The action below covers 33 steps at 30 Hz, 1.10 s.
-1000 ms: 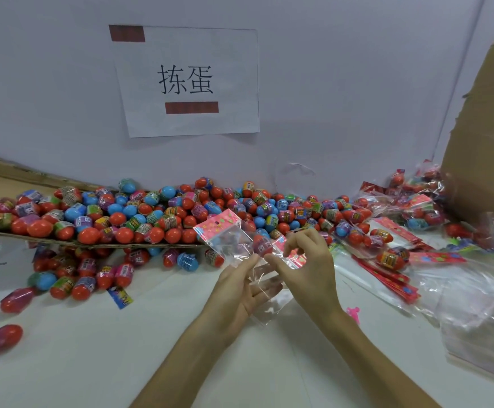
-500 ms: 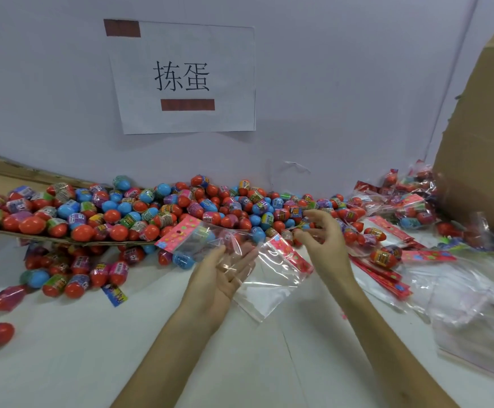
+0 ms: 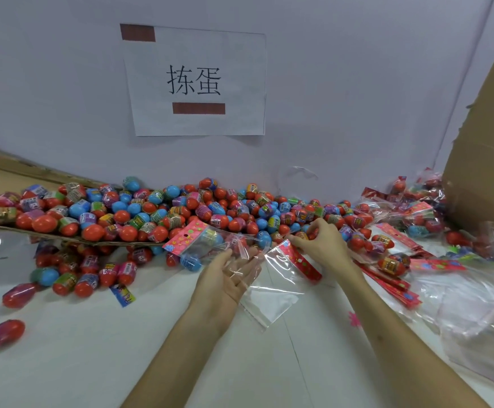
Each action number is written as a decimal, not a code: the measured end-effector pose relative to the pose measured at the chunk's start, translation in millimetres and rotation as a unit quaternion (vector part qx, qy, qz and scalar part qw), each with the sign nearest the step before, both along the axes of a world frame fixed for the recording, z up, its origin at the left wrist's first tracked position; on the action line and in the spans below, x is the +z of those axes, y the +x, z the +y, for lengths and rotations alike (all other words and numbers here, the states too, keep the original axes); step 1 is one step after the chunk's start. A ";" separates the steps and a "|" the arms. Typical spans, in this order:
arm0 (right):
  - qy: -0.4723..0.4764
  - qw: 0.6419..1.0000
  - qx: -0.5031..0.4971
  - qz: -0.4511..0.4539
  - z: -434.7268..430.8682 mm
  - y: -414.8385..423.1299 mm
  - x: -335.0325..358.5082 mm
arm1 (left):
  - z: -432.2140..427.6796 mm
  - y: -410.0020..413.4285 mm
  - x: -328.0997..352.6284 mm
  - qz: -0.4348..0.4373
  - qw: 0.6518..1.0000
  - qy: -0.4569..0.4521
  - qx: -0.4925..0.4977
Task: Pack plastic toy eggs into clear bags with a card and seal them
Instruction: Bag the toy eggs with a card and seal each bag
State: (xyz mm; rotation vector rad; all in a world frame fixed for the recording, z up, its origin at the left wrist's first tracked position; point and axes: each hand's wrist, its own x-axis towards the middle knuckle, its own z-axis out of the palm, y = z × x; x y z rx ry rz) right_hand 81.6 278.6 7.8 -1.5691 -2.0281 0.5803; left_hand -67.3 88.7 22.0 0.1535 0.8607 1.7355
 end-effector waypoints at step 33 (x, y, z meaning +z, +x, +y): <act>0.064 0.986 0.060 0.141 -35.8 -0.9 6.6 | 0.5 -3.2 -1.1 -0.024 1.000 -0.008 -0.011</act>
